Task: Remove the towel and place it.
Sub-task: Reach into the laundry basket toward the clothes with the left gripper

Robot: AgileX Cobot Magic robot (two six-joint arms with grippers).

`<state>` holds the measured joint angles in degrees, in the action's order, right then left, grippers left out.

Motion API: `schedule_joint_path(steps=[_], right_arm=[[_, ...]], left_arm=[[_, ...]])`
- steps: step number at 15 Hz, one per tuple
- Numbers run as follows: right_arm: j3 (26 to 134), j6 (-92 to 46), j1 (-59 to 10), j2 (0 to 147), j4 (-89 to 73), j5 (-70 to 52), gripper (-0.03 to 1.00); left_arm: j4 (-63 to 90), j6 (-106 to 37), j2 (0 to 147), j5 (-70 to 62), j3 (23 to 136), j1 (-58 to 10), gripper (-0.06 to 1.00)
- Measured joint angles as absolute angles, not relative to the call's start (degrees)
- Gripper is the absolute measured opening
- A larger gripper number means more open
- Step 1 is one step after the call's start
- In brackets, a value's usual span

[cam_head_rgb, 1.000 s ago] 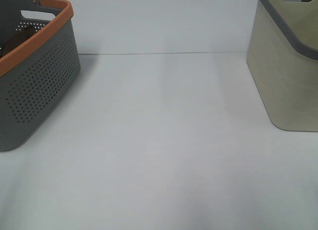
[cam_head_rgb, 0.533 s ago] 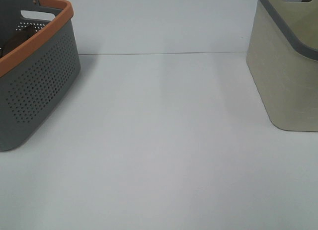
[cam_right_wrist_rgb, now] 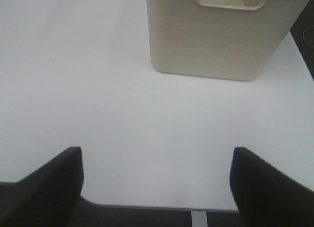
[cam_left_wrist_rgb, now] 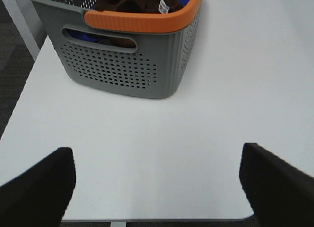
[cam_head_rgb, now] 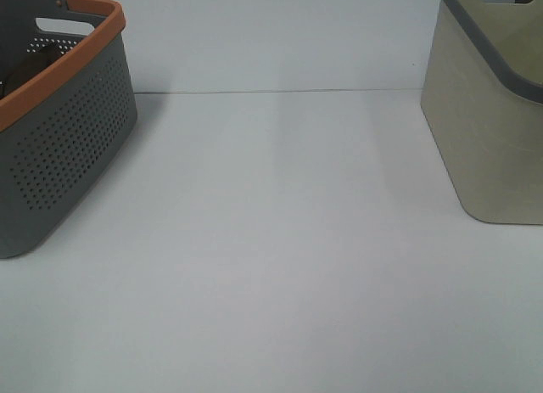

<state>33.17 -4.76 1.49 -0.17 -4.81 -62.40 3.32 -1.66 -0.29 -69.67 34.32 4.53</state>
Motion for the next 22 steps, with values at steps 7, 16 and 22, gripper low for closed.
schedule_joint_path(steps=[7, 16, 22], right_arm=[[28.9, -1.7, 1.5, -0.2, -1.3, -60.7, 0.81], [28.9, -0.9, 1.5, -0.2, -1.2, -60.6, 0.81], [28.9, -0.9, 1.5, -0.2, -1.2, -60.6, 0.81]], left_arm=[[3.7, -1.5, -0.3, -69.9, 31.9, 4.5, 0.86], [3.7, -1.5, -0.3, -69.8, 31.9, 4.5, 0.86], [2.6, -2.5, -0.3, -60.2, 29.3, 4.5, 0.86]])
